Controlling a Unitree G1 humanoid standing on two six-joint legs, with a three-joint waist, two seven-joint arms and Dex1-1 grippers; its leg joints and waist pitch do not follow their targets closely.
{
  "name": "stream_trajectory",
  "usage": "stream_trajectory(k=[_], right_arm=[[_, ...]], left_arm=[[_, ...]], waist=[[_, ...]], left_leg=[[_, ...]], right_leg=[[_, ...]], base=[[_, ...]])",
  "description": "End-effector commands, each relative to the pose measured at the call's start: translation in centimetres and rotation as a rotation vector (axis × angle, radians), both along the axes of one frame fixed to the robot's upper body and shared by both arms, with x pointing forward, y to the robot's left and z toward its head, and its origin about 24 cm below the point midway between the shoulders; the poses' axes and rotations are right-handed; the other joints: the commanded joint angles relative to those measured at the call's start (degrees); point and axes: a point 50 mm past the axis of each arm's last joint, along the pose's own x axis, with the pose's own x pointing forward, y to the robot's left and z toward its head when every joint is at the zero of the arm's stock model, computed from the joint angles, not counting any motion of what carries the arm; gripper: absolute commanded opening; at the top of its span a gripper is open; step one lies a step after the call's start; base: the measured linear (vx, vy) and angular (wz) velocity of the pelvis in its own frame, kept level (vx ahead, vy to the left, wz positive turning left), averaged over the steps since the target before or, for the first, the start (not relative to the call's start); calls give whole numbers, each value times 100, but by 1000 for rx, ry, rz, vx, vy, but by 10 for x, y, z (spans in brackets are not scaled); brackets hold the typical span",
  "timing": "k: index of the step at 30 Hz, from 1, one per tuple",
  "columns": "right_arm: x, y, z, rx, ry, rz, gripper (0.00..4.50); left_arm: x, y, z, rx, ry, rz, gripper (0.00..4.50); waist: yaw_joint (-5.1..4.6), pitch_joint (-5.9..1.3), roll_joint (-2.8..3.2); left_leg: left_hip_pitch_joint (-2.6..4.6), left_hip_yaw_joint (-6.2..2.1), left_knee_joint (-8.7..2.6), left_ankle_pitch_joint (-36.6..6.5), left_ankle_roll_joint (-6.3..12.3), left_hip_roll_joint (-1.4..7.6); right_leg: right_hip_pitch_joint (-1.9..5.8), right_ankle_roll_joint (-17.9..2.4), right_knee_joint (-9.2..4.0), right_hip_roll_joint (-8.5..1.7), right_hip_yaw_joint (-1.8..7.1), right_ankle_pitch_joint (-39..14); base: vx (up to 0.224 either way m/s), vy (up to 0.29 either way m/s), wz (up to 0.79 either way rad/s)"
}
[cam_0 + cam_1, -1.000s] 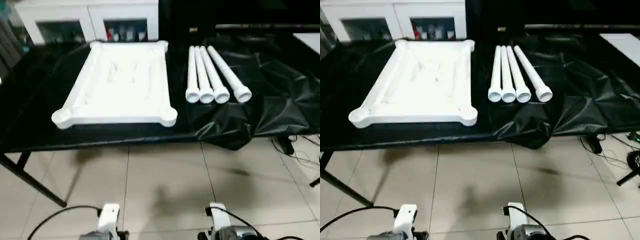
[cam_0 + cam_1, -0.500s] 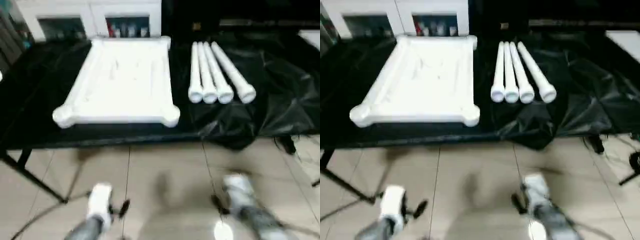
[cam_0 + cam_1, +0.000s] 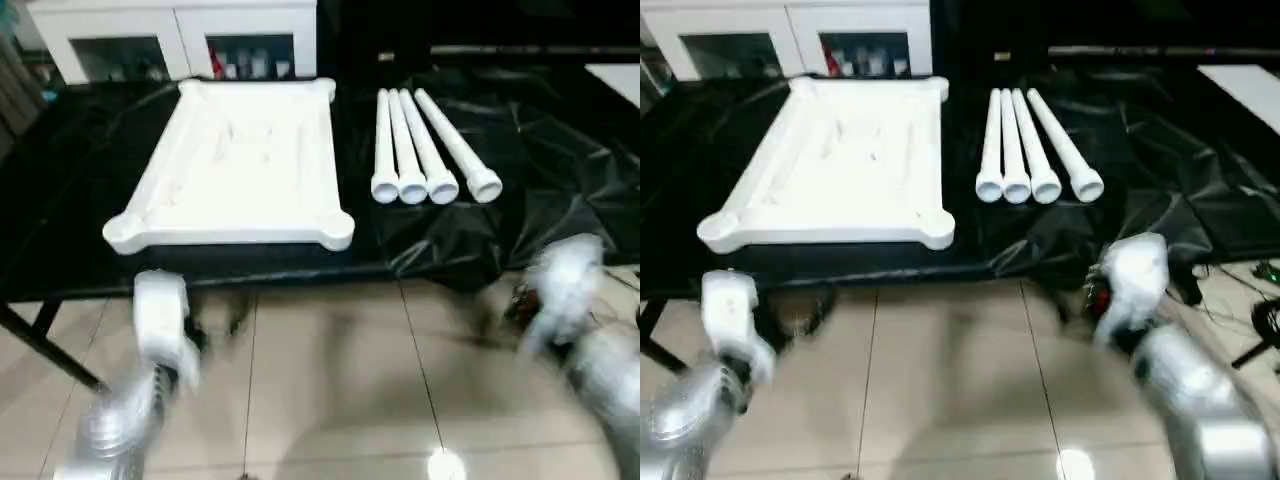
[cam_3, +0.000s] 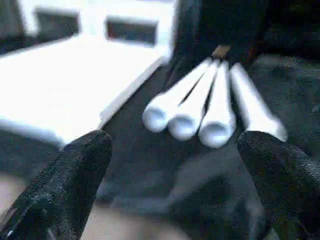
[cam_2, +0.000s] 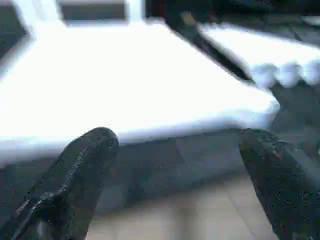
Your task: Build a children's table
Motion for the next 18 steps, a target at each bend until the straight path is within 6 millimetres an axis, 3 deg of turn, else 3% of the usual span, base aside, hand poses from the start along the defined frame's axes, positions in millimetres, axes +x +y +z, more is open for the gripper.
stream_trajectory(k=[1,2,3,4,5,7,8,9,11,12,13,14,15,16,17,18], right_arm=[[3,-2,1,4,-36,-33,450],[10,-3,3,-44,-53,-90,450],[20,-3,5,-76,-67,-203,450],[23,-2,4,-55,-46,-204,450],[28,4,0,61,13,-171,450],[34,9,-5,162,47,-174,450],[37,12,-7,184,51,-203,450],[41,17,-9,179,53,-202,450],[50,29,-9,187,50,-178,450],[54,35,-9,185,49,-162,450],[56,36,-8,184,48,-156,450],[58,38,-7,175,47,-146,450],[60,40,-6,164,50,-140,450],[61,40,-5,160,50,-137,450],[63,42,-1,159,52,-128,450],[65,42,1,162,52,-124,450]], left_arm=[[4,2,0,-13,0,38,447],[10,-1,5,-83,-29,46,447],[18,-7,8,-137,-17,39,447],[20,-8,8,-132,-12,41,447],[25,-11,6,-101,14,49,447],[30,-12,5,-66,18,82,447],[33,-12,6,-47,10,109,447],[36,-12,8,-31,-2,124,447],[40,-16,10,3,4,118,447],[41,-18,12,28,-6,113,447],[41,-21,14,42,-13,110,447],[42,-24,17,65,-31,103,447],[43,-26,18,52,-29,101,447],[44,-28,20,49,-26,100,447],[46,-31,26,72,-40,89,447],[48,-34,30,92,-53,80,447]], waist=[[6,-251,-53],[26,-300,-58],[12,-304,-67],[16,-332,-55],[16,-348,-86],[16,-334,-109],[21,-341,-103],[11,-337,-160],[-37,-357,-31],[-69,-356,26],[-110,-358,55],[-182,-392,140],[-183,-391,133],[-160,-396,108],[-176,-383,-77],[-74,-376,-326]], left_leg=[[-11,-108,-371,-494,128,250],[-33,-121,-320,18,156,226],[-30,-107,-313,131,158,207],[-15,-102,-280,369,132,172],[-22,-100,-260,403,200,162],[-62,-101,-268,284,348,162],[-47,-98,-268,234,364,197],[-36,-113,-286,253,314,226],[79,-190,-306,346,77,318],[119,-252,-358,314,97,397],[168,-344,-434,308,242,543],[354,-629,-534,656,1048,1081],[338,-617,-509,824,1645,1181],[309,-545,-447,812,1920,1115],[242,-362,-330,648,2151,938],[-212,137,321,-112,1951,-210]], right_leg=[[182,-765,-422,-350,224,-222],[227,-902,-313,-321,211,610],[229,-956,-305,-297,203,821],[229,-1037,-259,-275,194,1184],[260,-1043,-237,-266,199,1382],[277,-1028,-233,-296,205,1354],[268,-1029,-251,-323,200,1200],[270,-1059,-244,-286,171,1168],[206,-1250,-198,-84,-6,1197],[185,-1347,-157,-38,-84,1111],[141,-1448,-117,-29,-158,959],[-58,-1699,72,-154,-296,542],[-114,-1816,145,-252,-332,437],[-115,-1984,125,-316,-312,544],[-82,-2267,6,-389,-250,755],[291,-2642,-451,-372,-22,1052]], base=[[0,0,0],[0,0,0],[0,0,0],[0,0,0],[0,0,0],[0,0,0],[0,0,0],[0,0,0],[0,0,0],[0,0,0],[-8,-56,10],[-8,-56,10],[-9,-98,15],[-4,-137,14],[-4,-137,14],[-11,-137,14]])
